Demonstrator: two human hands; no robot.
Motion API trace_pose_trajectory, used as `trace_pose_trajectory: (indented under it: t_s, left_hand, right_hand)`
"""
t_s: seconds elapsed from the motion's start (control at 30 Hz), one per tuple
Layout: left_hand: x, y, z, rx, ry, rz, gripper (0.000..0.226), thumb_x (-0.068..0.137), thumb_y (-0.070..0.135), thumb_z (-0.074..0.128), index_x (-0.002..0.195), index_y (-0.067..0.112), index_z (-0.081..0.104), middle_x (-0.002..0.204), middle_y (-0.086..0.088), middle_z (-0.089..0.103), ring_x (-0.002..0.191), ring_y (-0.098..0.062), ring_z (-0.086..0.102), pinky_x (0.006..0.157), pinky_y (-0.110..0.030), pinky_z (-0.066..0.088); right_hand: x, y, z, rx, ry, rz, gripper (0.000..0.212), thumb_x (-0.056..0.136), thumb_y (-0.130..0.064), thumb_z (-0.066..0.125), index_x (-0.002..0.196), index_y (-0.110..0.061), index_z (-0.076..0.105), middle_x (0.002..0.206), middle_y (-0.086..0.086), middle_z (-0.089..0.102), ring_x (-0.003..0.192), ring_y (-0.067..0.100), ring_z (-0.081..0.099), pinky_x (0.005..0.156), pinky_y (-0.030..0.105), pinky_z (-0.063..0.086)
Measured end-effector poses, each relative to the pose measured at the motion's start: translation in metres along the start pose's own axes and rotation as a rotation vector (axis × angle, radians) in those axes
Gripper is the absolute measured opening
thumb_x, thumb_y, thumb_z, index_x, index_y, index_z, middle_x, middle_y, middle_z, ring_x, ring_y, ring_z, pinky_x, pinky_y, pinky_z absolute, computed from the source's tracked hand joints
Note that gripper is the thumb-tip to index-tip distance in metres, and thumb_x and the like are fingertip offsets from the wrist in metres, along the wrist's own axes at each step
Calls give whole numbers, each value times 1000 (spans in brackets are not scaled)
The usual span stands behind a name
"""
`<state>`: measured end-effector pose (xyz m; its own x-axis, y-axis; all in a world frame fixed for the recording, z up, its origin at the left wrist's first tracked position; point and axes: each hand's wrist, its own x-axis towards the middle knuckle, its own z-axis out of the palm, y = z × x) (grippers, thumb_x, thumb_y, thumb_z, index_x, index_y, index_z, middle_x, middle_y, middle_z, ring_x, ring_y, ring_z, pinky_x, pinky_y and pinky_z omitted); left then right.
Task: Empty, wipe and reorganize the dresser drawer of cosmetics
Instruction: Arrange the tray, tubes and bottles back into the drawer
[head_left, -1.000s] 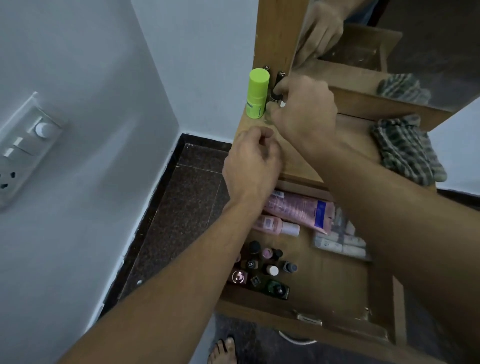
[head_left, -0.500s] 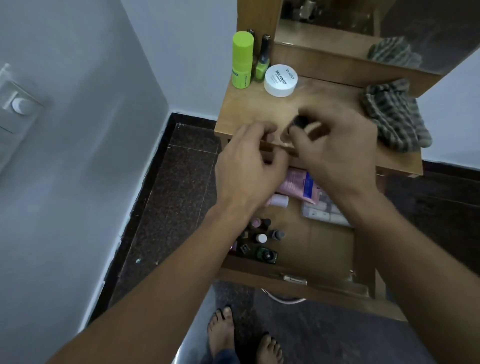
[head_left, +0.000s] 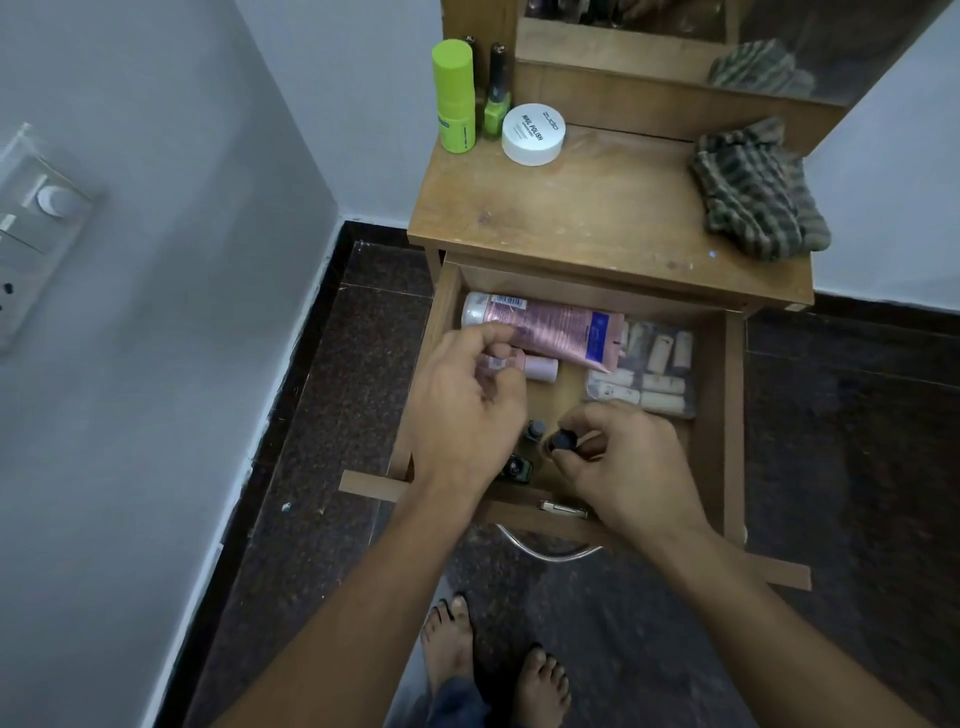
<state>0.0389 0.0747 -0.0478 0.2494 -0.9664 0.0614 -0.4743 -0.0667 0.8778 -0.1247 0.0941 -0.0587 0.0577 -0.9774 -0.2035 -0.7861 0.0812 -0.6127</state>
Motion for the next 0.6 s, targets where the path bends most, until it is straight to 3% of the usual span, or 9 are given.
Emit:
trace_pose_trajectory:
  t_s: [0.17, 0.33, 0.5, 0.6]
  left_hand:
    - [-3, -1, -1, 23, -3, 36, 31, 86, 24, 57, 114, 23, 71, 100, 12, 65, 69, -4, 58, 60, -16, 46]
    - [-5, -3, 1, 29, 25, 47, 32, 85, 30, 54, 112, 25, 70, 100, 13, 66, 68, -3, 58, 61, -16, 48]
    - [-5, -7, 0, 37, 30, 67, 30, 87, 26, 56, 113, 23, 70, 101, 14, 65, 75, -6, 62, 62, -18, 51]
    - [3, -3, -2, 28, 33, 57, 36, 88, 36, 49, 114, 25, 70, 101, 15, 64, 72, -4, 59, 64, -15, 47]
  right_hand:
    - [4, 1, 6, -65, -85, 42, 18, 78, -22, 83, 90, -31, 73, 91, -16, 66, 81, 3, 64, 68, 19, 51]
    - [4, -4, 8, -71, -127, 45, 20, 75, -24, 85, 87, -31, 70, 90, -16, 64, 78, 3, 63, 66, 22, 51]
    - [4, -8, 0, -117, -222, 46, 28, 77, -30, 85, 99, -35, 69, 103, -15, 64, 88, 2, 62, 74, 24, 56]
    - [7, -12, -20, -141, -262, 83, 37, 79, -35, 85, 111, -40, 66, 107, -18, 62, 84, -3, 60, 68, 16, 50]
